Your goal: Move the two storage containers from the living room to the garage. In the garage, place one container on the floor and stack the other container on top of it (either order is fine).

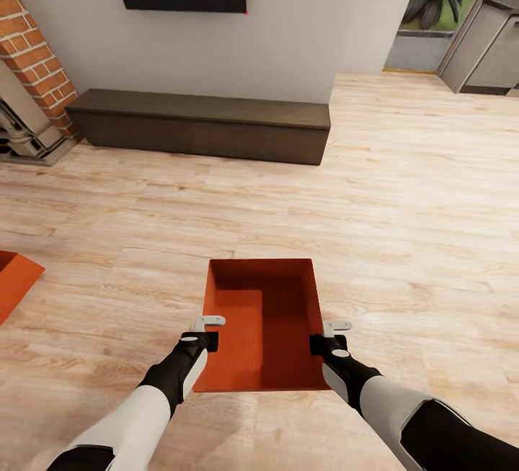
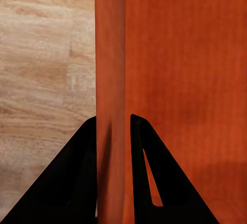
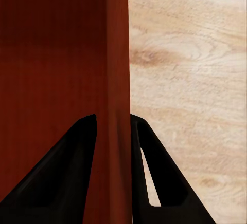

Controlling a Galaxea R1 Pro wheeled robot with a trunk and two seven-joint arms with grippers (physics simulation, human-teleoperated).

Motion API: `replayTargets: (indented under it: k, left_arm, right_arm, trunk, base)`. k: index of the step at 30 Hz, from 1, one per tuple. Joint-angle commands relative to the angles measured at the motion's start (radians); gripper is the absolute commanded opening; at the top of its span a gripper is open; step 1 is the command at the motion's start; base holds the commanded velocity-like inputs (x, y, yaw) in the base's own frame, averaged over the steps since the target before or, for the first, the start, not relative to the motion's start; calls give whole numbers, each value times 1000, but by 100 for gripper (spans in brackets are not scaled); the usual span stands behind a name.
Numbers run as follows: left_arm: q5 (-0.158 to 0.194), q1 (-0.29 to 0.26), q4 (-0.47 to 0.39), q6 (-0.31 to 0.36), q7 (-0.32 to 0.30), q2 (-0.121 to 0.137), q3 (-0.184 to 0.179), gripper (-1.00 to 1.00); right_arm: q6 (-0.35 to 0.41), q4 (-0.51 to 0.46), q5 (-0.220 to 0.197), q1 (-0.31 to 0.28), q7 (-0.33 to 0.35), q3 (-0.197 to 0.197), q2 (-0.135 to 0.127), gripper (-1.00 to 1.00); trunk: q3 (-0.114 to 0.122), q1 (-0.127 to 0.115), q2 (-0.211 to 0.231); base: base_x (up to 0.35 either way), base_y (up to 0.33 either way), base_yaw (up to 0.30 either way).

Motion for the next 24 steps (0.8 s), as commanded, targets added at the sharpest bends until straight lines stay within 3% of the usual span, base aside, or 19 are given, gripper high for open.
replayTargets:
  k: [1,24]
  left_arm:
    - [11,0,38,5,7,3,-9,-100]
    - [11,0,38,5,7,3,-9,-100]
  right_arm:
    - [-22,-3,7,-1,-4,-17,-3,-100]
    - [-10,-3,7,-1,-4,-13,3,-100]
  trunk:
    - [3,-4,7]
    - [75,-92,168]
  base:
    - [0,0,0]
    - [0,0,0]
